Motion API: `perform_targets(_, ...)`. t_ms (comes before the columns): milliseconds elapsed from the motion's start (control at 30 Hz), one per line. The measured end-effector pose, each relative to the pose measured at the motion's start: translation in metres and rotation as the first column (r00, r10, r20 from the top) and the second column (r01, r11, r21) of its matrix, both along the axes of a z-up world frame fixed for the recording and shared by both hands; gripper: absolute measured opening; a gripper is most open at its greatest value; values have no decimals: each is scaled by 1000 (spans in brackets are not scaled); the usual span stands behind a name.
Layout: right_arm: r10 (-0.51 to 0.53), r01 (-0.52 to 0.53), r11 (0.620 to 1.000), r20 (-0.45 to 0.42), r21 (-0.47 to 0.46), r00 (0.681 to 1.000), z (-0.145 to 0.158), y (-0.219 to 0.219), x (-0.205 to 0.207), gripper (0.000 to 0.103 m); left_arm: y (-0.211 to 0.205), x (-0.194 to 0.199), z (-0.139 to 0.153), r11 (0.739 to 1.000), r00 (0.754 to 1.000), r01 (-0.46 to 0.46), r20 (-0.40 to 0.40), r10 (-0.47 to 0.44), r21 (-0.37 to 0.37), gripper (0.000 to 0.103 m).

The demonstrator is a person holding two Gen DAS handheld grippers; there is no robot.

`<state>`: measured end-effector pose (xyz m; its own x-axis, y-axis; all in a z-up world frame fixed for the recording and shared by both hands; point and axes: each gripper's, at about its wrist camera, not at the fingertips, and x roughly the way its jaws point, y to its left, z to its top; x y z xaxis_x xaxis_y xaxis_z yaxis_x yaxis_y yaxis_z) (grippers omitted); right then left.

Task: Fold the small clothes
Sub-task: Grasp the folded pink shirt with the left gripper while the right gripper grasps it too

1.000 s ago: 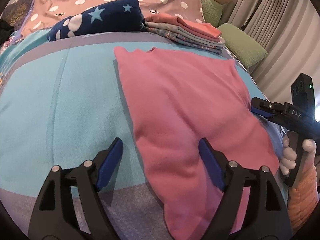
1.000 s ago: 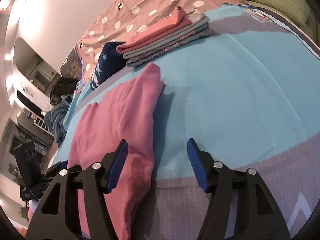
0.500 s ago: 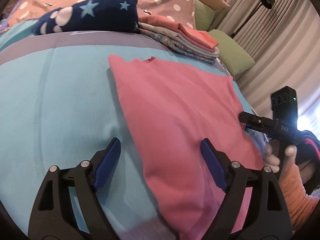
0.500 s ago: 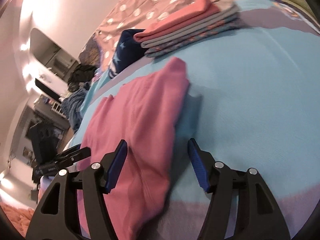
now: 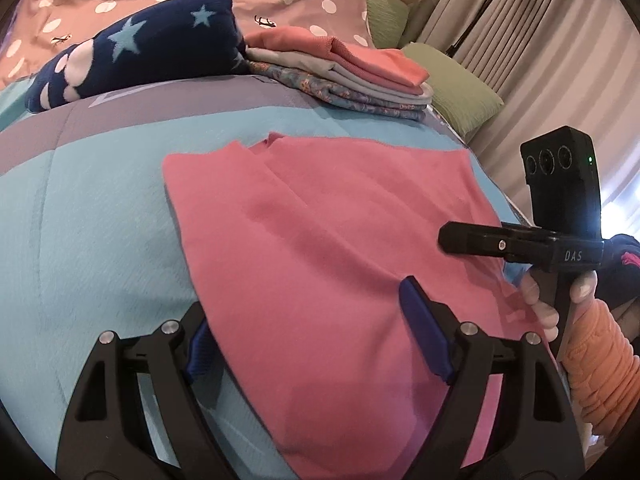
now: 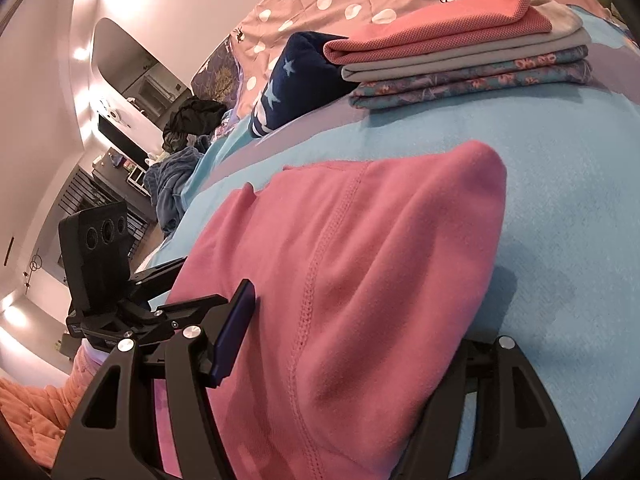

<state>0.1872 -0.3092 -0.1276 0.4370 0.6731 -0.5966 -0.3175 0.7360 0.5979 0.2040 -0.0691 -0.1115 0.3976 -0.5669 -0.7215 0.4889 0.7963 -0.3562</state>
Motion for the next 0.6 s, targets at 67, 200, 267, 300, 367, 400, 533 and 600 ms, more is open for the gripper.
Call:
perform_targets(67, 1, -1, 1000, 6, -9, 1000, -1, 3, 1, 64, -2, 2, -1, 1000, 1000, 6, 6, -6, -5, 82)
perform_targets(200, 7, -6, 999, 28, -46, 1000, 0, 9, -1, 59, 0, 1, -2, 1000, 1000, 12, 15, -12, -16, 82)
perform_targets(267, 0, 2, 999, 30, -47, 1000, 0, 7, -4, 51, 1, 1, -2, 1000, 1000, 9, 19, -9, -16, 80)
perform_targets(300, -5, 7, 999, 29, -44, 1000, -1, 7, -5, 44, 1, 0, -2, 1000, 1000, 6, 23, -6, -12, 78)
perform_targets(367, -22, 23, 998, 31, -53, 999, 0, 6, -7, 38, 0, -2, -1, 1000, 999, 2, 34, -3, 7, 72)
perform_targets(400, -27, 30, 997, 41, -78, 999, 1, 9, -8, 36, -3, -4, 1, 1000, 999, 3, 44, -4, 24, 69)
perform_targets(533, -31, 59, 971, 124, -231, 992, 13, 27, -21, 28, -9, -11, 8, 998, 998, -2, 66, -2, 65, 43)
perform_targets(600, -41, 89, 954, 170, -286, 985, 22, 35, -31, 24, -11, -17, 15, 997, 997, -21, 69, 16, 69, 32)
